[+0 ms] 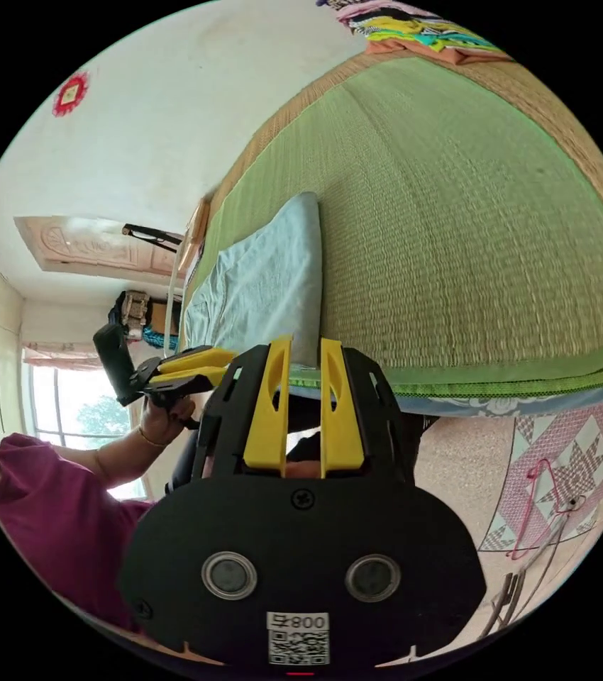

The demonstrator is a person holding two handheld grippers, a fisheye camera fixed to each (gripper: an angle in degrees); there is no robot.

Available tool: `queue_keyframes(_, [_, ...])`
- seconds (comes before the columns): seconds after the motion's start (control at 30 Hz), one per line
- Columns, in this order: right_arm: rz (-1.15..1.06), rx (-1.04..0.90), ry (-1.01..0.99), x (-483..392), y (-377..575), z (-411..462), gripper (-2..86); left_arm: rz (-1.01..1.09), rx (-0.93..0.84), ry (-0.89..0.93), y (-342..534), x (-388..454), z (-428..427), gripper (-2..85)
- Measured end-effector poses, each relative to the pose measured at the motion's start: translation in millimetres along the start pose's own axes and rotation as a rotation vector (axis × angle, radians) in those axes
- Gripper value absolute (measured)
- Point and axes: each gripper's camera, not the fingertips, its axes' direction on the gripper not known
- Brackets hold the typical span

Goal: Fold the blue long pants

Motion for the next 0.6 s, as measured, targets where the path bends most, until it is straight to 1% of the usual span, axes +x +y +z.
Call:
queue_keyframes(0.13, [0.004,-0.066,-0.066,31,5,16,7.6,0.064,-0.035,-0.023,-43,27,2,8.6])
queue_keyframes(0.2, [0.023,-0.059,-0.143,53,11,18,7.5,0.073,-0.045,-0.025,-56,34,1,9.3])
queue_keyframes(0.4, [0.027,-0.044,-0.262,90,27,27,7.0,0.086,-0.071,-0.100,-81,51,-5,11.4])
queue_keyframes(0.6, [0.007,-0.060,-0.281,111,34,47,6.7,0.004,-0.086,-0.196,-98,49,-16,7.5])
